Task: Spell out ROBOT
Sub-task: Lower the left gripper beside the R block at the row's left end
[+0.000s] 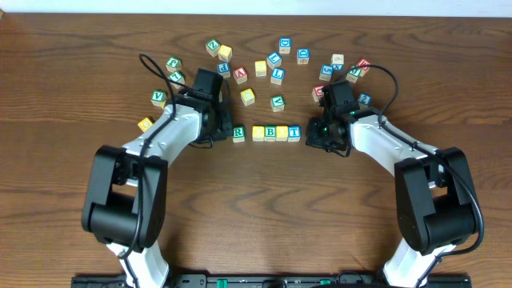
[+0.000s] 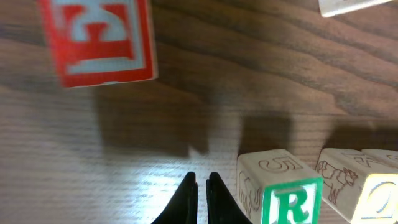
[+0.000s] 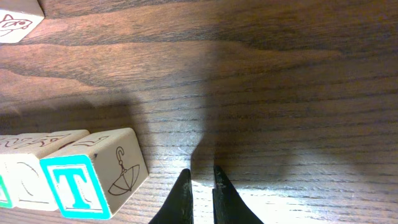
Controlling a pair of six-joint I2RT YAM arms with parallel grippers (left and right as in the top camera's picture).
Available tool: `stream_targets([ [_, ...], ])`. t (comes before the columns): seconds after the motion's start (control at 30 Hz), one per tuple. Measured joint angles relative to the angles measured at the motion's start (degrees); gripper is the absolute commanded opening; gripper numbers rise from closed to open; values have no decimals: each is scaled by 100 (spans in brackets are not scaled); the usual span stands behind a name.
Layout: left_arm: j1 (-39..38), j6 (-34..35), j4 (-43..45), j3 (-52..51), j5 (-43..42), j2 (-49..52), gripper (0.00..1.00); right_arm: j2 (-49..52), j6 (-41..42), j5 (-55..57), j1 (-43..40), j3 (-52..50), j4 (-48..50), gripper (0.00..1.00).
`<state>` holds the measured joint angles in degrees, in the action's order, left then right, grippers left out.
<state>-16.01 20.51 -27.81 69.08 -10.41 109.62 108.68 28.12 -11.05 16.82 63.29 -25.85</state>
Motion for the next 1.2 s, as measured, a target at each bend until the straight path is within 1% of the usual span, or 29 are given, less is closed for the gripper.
stream_targets([
  [0.23, -17, -240, 271, -7, -87, 76, 8, 0, 0, 0, 0, 0, 0, 8],
  [0.4, -52, -509, 328, -7, -262, 76, 7, 0, 0, 0, 0, 0, 2, 8],
  [0.57, -188, -601, 337, -7, -306, 76, 8, 0, 0, 0, 0, 0, 0, 8],
  [0.77, -275, -592, 321, -7, -323, 76, 8, 0, 0, 0, 0, 0, 2, 8],
  [1.2, -275, -319, 269, -7, -323, 76, 8, 0, 0, 0, 0, 0, 0, 8],
])
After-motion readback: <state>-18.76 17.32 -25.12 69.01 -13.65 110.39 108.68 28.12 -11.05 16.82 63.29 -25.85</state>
